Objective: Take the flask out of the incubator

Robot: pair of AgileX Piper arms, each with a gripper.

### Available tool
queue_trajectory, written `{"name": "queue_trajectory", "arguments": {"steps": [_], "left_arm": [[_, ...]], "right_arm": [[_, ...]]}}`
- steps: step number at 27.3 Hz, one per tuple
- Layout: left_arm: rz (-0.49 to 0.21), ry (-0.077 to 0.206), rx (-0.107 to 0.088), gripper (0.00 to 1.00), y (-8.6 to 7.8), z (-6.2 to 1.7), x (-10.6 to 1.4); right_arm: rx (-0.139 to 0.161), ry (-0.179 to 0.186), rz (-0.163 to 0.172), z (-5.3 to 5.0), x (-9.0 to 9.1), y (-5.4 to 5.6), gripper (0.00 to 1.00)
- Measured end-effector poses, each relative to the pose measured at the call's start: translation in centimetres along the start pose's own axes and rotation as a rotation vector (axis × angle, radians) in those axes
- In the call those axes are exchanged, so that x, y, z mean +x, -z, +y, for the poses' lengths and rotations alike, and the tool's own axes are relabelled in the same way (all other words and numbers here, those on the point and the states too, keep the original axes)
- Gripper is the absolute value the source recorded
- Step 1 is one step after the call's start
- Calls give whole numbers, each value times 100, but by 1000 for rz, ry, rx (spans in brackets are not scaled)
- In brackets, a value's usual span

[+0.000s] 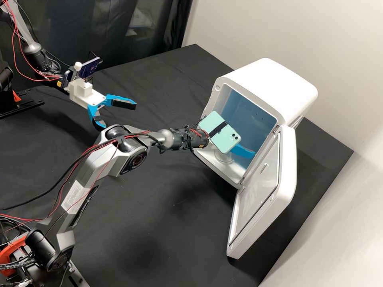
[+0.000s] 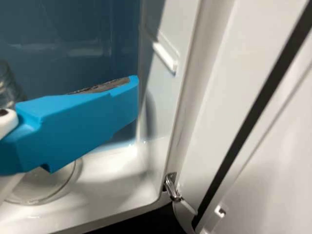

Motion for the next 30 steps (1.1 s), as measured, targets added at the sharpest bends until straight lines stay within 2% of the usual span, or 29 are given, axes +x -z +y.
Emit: {"name": "queue_trajectory", "arguments": {"steps": [2, 5, 7, 16, 21, 22, 30], "left_arm": [[-3, -1, 1, 100, -6, 3, 6], [-7, 0, 1, 100, -15, 0, 9], [-8, 0, 1, 100, -17, -1, 10], [-8, 0, 1, 100, -17, -1, 10], [-8, 0, 1, 100, -17, -1, 10], [-8, 0, 1, 100, -17, -1, 10], [-8, 0, 1, 100, -17, -1, 10]], "right_arm": [[-4, 5, -24, -24, 51, -5, 100], [-7, 33, -44, -91, 118, -2, 100], [-19, 55, -61, -155, 159, -24, 100], [-58, 101, -51, -346, 137, 46, 100], [-69, 111, -49, -371, 138, 46, 100], [-69, 111, -49, -369, 138, 47, 0], [-42, 106, -23, -390, 140, 35, 0]]}}
